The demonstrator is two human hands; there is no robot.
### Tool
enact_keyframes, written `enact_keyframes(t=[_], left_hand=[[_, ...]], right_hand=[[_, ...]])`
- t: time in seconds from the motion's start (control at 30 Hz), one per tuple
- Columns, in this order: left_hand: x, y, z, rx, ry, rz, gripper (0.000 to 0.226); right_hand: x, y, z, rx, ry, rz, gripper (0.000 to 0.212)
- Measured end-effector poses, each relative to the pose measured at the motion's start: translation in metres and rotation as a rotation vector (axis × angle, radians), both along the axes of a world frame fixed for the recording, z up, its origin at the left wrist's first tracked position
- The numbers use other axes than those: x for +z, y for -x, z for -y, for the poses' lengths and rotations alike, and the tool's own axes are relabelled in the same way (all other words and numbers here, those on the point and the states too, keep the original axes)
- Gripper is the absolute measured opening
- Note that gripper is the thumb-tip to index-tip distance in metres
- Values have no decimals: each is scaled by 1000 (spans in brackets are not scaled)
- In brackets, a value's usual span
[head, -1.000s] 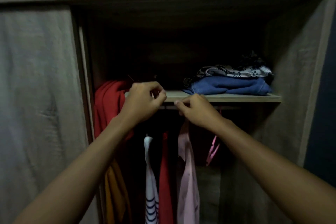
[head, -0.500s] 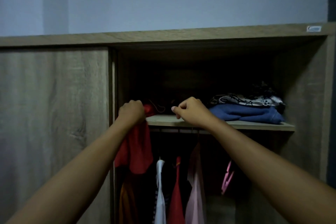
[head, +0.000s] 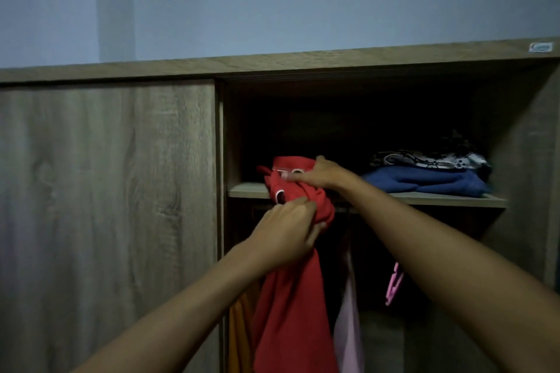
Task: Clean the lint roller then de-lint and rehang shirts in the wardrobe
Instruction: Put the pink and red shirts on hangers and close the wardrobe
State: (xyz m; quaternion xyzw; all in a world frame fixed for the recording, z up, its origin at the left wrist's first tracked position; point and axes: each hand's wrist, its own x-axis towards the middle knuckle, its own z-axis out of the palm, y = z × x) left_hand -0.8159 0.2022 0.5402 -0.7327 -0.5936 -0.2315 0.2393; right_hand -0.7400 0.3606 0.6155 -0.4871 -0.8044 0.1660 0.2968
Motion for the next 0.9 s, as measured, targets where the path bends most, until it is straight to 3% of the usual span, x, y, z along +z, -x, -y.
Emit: enact_keyframes(t=[0.07, 0.13, 0.17, 0.27, 0.43, 0.57, 0.63, 0.9], left_hand=[[-1, -2, 4, -24, 3, 9, 31], [-3, 3, 6, -53, 68, 39, 31], [-4, 8, 8, -83, 96, 72, 34], [0, 21, 19, -187, 46, 242, 43], [35, 46, 35, -260, -312, 367, 21], [45, 48, 33, -217, -180, 194, 36], [45, 41, 32, -267, -157, 192, 46], [31, 7, 24, -578, -20, 25, 49]], right_hand=[[-6, 1, 2, 5, -71, 70, 85], [-11, -8, 7, 79, -84, -39, 38], [-13, -16, 10, 105, -116, -91, 26], [-22, -41, 18, 127, -309, -139, 29], [-34, -82, 37, 297, -408, -159, 29], [-29, -109, 62, 506, -236, -205, 29], [-28, -117, 72, 554, -173, -198, 31], [-34, -132, 83, 477, 27, -186, 32]])
